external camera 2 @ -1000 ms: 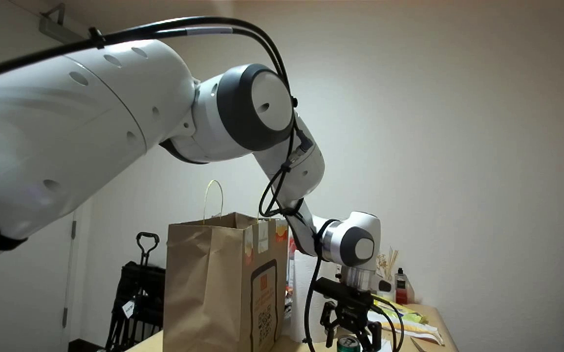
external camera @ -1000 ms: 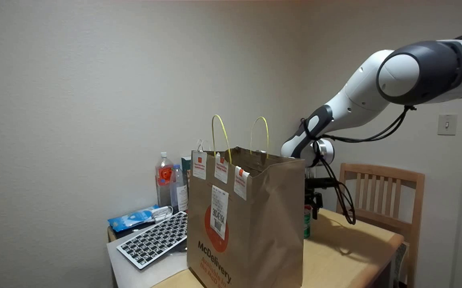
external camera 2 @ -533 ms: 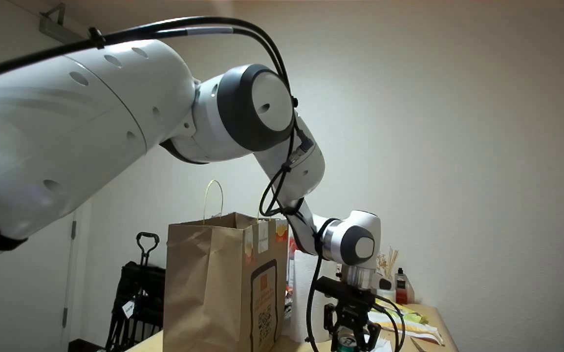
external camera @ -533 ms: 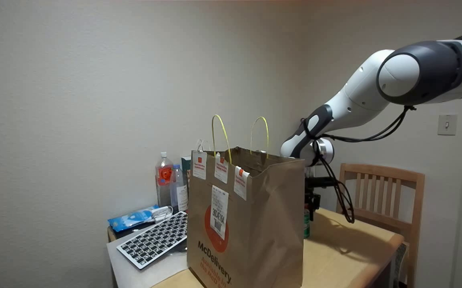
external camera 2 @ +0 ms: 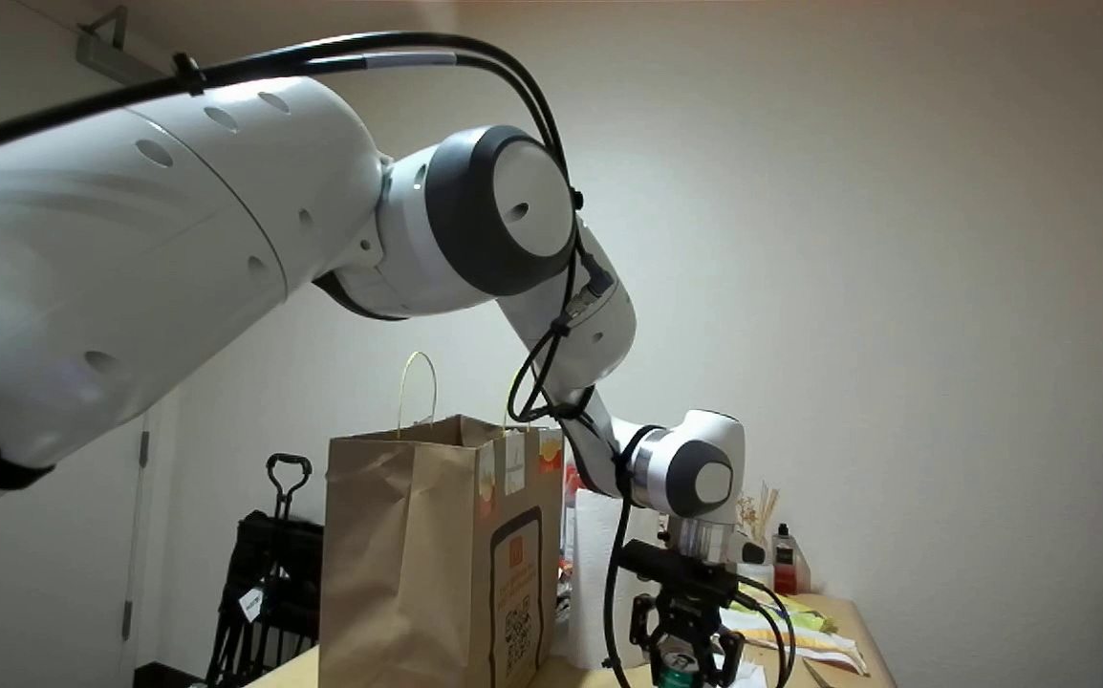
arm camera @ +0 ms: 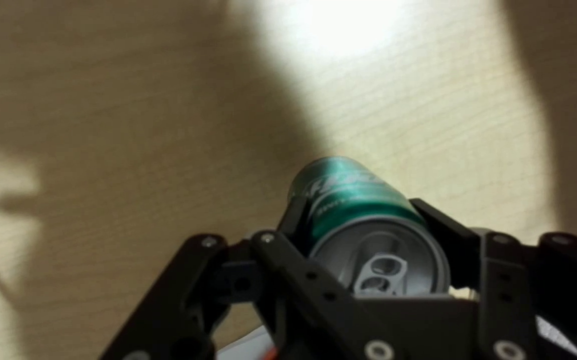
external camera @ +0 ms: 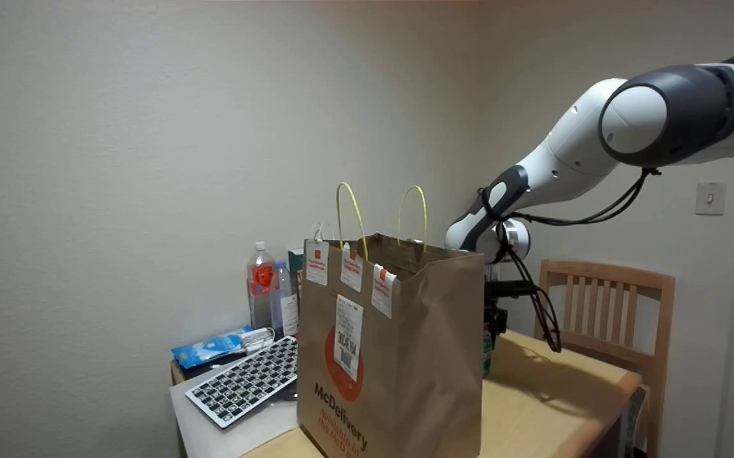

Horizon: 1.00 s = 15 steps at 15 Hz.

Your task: Pick up the can and put it in the paper bag

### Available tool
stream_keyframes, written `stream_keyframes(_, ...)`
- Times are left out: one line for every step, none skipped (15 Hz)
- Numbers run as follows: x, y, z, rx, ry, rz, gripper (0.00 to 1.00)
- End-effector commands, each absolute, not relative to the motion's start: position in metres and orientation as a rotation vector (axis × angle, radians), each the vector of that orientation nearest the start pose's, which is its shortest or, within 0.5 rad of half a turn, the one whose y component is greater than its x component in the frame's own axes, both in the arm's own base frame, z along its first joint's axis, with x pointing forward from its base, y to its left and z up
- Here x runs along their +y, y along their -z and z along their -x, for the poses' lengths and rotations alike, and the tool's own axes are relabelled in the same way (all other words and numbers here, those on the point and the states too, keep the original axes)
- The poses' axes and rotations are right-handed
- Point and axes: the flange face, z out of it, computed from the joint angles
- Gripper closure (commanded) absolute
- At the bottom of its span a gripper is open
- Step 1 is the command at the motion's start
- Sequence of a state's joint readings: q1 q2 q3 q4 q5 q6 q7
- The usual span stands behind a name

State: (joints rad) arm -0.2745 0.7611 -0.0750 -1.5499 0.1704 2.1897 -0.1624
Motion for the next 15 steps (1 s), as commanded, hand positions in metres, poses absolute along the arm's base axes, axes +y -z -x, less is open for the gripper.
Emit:
stream_keyframes(-0.227,-0.199,-0.652,0.369,-0.108,3.003,0.73)
stream_keyframes(-0.225,-0.203,-0.651,0.371,-0.102,3.001,0.73)
stream_keyframes(-0.224,-0.208,-0.651,0.377,-0.096,2.997,0.73)
stream_keyframes(-0.223,-0.217,-0.649,0.381,-0.073,2.996,0.73)
stream_keyframes(-0.222,-0.226,-0.648,0.392,-0.059,2.99,0.73)
stream_keyframes(-0.221,-0.238,-0.646,0.395,-0.033,2.988,0.73)
stream_keyframes(-0.219,-0.251,-0.643,0.393,-0.017,2.981,0.73)
stream_keyframes(-0.217,-0.263,-0.64,0.396,0.002,2.979,0.73)
stream_keyframes(-0.216,-0.274,-0.638,0.392,0.014,2.979,0.73)
stream_keyframes(-0.217,-0.284,-0.635,0.397,0.019,2.967,0.73)
stream_keyframes(-0.219,-0.264,-0.655,0.417,-0.008,2.996,0.73)
stream_keyframes(-0.219,-0.274,-0.654,0.417,0.005,2.996,0.48)
stream_keyframes(-0.219,-0.276,-0.655,0.416,0.01,2.997,0.48)
stream_keyframes(-0.218,-0.273,-0.655,0.415,0.004,2.996,0.48)
stream_keyframes(-0.218,-0.268,-0.654,0.415,-0.005,2.996,0.48)
